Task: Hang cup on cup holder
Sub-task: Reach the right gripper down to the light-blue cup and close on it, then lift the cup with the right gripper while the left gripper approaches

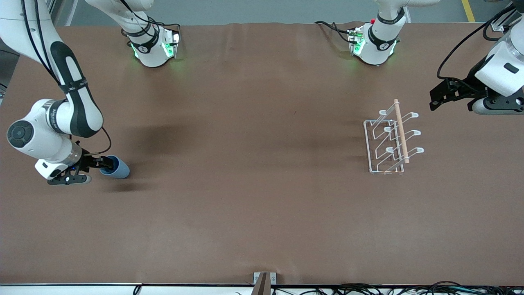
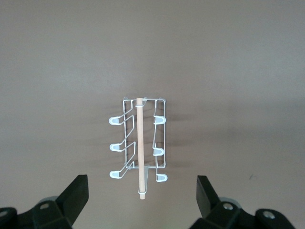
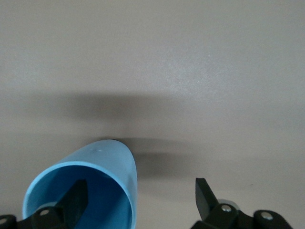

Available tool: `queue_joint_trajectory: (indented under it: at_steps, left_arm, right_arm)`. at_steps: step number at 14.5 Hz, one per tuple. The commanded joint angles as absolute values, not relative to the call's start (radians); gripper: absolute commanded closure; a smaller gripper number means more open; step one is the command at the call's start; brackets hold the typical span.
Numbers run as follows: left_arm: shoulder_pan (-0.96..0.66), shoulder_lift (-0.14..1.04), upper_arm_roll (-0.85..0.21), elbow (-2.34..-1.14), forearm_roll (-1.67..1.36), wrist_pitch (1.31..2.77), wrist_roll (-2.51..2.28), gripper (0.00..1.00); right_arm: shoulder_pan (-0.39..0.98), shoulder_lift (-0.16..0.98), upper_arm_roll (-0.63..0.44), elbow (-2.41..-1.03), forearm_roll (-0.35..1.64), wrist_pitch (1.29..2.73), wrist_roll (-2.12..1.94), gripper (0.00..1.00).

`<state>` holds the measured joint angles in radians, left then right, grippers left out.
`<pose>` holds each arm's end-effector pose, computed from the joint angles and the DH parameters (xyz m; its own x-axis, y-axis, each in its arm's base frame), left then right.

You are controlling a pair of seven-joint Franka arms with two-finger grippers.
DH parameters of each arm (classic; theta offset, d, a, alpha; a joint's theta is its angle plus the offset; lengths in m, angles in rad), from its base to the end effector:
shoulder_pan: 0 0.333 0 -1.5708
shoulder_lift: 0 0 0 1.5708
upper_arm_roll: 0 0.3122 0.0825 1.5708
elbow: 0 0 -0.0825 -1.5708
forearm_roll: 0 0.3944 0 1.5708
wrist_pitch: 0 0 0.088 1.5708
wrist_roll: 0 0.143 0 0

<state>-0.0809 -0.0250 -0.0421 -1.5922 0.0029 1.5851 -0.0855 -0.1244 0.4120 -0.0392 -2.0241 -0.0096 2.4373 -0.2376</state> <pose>0.5551 -0.0685 0.5897 0.9991 -0.0375 0.0181 -0.0375 -0.9993 -0.0024 0.5992 -0.0993 0.1966 0.9964 0.0845 -0.0039 0.0845 -0.9962 0.0216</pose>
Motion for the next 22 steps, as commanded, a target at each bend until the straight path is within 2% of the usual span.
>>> queue_joint_trajectory:
  at_steps: [1, 4, 10, 14, 18, 22]
  left_arm:
    - [-0.084, -0.025, -0.044, -1.592, 0.005, 1.594, -0.101, 0.0]
    - [-0.084, -0.022, -0.044, -1.592, 0.005, 1.594, -0.1, 0.0]
    - [-0.086, -0.02, -0.044, -1.592, 0.005, 1.595, -0.101, 0.0]
    - [-0.086, -0.015, -0.046, -1.591, 0.005, 1.598, -0.1, 0.0]
    - [-0.087, -0.014, -0.046, -1.588, 0.002, 1.597, -0.083, 0.0]
    - [-0.089, -0.011, -0.046, -1.585, 0.002, 1.598, -0.068, 0.0]
  right_arm:
    - [-0.143, 0.419, -0.026, -2.037, -0.002, 2.451, -0.249, 0.38]
    - [-0.144, 0.419, -0.023, -2.034, 0.034, 2.442, -0.249, 1.0]
    - [-0.138, 0.408, -0.025, -2.017, 0.075, 2.398, -0.25, 1.0]
    - [-0.137, 0.338, -0.021, -1.907, 0.092, 2.191, -0.235, 1.0]
    - [-0.085, 0.24, -0.021, -1.899, 0.332, 2.021, -0.233, 1.0]
    - [-0.026, 0.204, -0.015, -1.894, 0.576, 1.834, -0.227, 1.0]
